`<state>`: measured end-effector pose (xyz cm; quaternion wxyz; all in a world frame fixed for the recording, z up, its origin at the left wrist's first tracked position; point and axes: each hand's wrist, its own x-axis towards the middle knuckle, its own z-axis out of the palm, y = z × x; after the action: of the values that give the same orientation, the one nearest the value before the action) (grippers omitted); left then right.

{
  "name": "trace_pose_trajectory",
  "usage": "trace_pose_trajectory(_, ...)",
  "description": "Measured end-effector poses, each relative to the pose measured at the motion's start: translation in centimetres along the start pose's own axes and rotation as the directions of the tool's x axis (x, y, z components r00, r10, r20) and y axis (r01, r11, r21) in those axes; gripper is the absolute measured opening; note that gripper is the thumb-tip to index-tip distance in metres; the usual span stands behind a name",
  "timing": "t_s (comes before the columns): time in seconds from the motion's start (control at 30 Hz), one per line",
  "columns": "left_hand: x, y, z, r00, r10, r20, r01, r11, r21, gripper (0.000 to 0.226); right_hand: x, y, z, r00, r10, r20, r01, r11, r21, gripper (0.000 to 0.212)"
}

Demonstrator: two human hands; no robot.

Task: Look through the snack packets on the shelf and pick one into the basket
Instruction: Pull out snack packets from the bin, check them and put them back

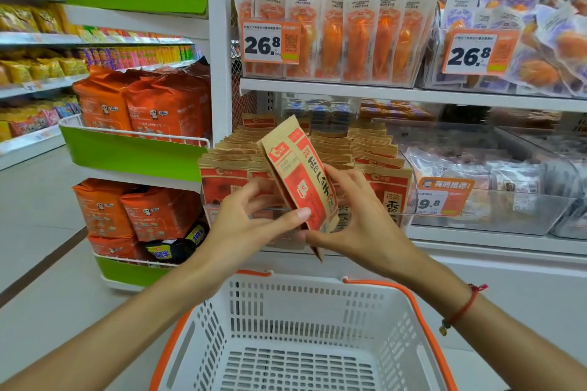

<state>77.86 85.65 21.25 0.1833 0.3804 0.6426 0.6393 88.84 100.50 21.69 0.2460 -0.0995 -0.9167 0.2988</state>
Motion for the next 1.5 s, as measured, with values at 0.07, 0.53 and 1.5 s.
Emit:
trace_pose_trajectory(0.07,-0.2,0.3,0.0,0.999,0.023,0.027,-0.023,1.000,-0.004,0.045,0.2,0.0,-0.7,0.995,0.029,0.093,-0.040,0.991,0.130,0.091)
trace_pose_trajectory(0.53,0.8,0.5,-1.2,0.998,0.032,0.062,-0.027,0.997,-0.067,0.040,0.3,2.2,-3.9,0.826,-0.083,0.558,-0.406,0.599,0.690,0.060)
trace_pose_trajectory(1.5,15.2,4.8,0.2,0.948,0.293,-0.127,-0.228,0.899,0.374,0.013,11.3,2.7,-10.7,0.880,-0.303,-0.366,0.213,0.940,-0.266,0.013)
